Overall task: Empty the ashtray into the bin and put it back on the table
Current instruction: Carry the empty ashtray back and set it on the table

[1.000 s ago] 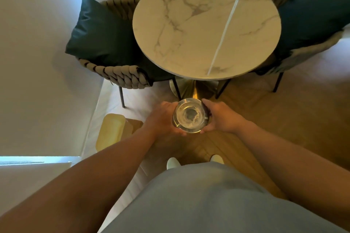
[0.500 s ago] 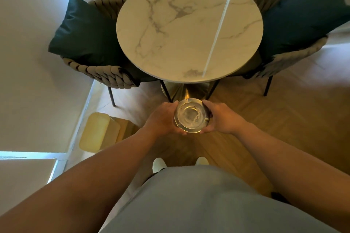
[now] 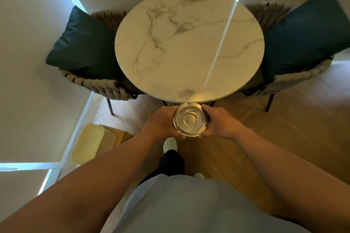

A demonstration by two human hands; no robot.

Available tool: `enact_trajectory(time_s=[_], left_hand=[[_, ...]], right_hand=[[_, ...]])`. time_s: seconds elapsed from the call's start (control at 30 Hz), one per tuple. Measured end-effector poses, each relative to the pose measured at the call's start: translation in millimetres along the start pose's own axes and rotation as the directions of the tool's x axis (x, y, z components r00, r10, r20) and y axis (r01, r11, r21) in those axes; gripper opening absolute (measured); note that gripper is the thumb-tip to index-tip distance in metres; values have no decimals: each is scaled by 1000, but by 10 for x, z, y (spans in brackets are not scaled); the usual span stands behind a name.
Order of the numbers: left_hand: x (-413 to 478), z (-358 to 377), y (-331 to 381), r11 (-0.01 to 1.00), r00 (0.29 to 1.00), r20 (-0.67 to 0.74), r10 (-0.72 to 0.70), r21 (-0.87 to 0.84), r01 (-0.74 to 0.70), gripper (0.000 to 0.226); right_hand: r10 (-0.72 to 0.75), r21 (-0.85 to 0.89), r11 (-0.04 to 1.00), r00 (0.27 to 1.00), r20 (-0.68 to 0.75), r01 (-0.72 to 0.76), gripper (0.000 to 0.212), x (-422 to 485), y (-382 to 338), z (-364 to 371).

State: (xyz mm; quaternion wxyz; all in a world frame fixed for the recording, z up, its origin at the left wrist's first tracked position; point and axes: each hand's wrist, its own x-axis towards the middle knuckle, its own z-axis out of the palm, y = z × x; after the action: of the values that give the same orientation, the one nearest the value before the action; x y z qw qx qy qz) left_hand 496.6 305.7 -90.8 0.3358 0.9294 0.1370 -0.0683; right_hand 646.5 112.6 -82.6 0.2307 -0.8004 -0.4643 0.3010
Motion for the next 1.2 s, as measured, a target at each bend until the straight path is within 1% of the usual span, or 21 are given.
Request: enact_trajectory(time_s=[0.1, 0.2, 0.37, 0.4, 0.5, 0.53, 0.7, 0.87, 1.0, 1.07, 1.2], left_hand=[[300, -119, -106, 1000, 1000, -15, 7, -21, -7, 90], [614, -268, -252, 1000, 1000, -12, 8, -10, -8, 93], [1099, -623, -369, 998, 994, -93, 49, -31, -52, 87], [1188, -696, -400, 998, 995, -89, 55, -30, -58, 88], [1531, -902, -579, 997, 998, 45, 49, 58, -52, 98], [1635, -949, -636, 996, 997, 60, 42, 82, -47, 100], [2052, -1109, -747, 995, 999, 39, 19, 92, -23, 102], [2513, -1191, -759, 994, 999, 20, -27, 110, 24, 100], [2850, -1201, -774, 993, 998, -13, -64, 98, 65, 100], [3007, -1195, -802, 993, 997, -19, -76, 95, 77, 100], [3299, -1227, -891, 992, 996, -25, -91, 83, 93, 102]], right_hand=[[24, 6, 1000, 1000, -9, -24, 80, 296, 71, -132], [42, 3, 999, 999, -24, -42, 80, 624, 144, -257], [82, -17, 996, 996, -35, -82, 81, 1214, 165, -478], [89, -17, 996, 995, -37, -89, 82, 1309, 161, -512], [117, 4, 993, 992, -37, -117, 85, 1619, 176, -633], [120, 11, 993, 992, -37, -120, 85, 1718, 187, -677], [143, 27, 990, 989, -37, -142, 89, 2104, 305, -907], [114, 38, 993, 993, -28, -113, 79, 2495, 537, -1177], [117, 29, 993, 993, -10, -117, 80, 2791, 764, -1352], [113, 19, 993, 994, -5, -113, 82, 2935, 873, -1414], [140, 5, 990, 990, -10, -140, 98, 3222, 1032, -1488]])
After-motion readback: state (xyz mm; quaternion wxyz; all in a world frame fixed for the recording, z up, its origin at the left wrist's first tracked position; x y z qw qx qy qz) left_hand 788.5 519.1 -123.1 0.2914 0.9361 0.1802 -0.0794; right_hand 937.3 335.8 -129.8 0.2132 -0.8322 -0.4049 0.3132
